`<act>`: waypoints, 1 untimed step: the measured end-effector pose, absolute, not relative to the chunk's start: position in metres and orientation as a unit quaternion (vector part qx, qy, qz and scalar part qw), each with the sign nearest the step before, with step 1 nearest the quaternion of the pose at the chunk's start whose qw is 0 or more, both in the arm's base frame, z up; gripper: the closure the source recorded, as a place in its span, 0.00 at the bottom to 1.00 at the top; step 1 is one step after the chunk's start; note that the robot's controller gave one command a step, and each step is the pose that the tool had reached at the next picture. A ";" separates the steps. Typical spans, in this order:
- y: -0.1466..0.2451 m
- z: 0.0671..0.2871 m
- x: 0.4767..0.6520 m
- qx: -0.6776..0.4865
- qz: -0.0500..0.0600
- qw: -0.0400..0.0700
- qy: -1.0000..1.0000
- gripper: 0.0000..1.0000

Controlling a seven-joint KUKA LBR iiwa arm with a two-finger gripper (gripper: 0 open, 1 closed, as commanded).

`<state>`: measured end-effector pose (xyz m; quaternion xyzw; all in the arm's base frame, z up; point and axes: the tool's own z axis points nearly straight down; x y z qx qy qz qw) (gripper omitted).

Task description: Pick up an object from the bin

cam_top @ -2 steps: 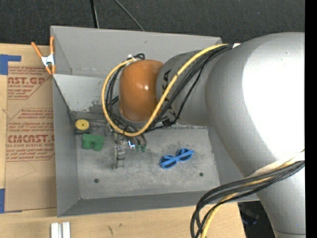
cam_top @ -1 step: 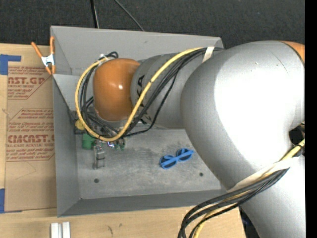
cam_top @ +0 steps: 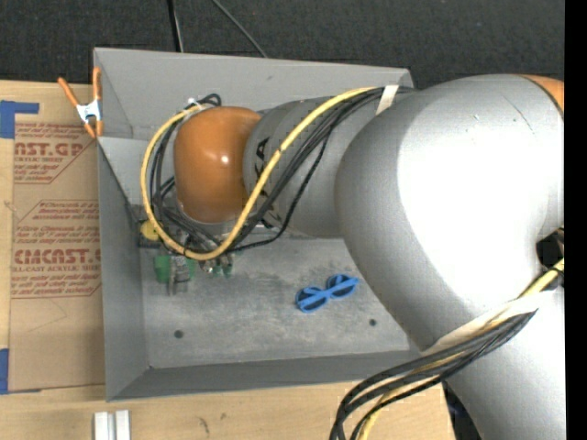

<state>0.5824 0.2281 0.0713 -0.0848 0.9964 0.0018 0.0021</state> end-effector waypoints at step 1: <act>0.246 0.224 0.548 -0.084 0.002 0.004 0.996 1.00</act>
Offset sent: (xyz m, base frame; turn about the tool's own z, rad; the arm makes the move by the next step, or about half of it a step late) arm -0.0349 0.0155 0.1470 0.0029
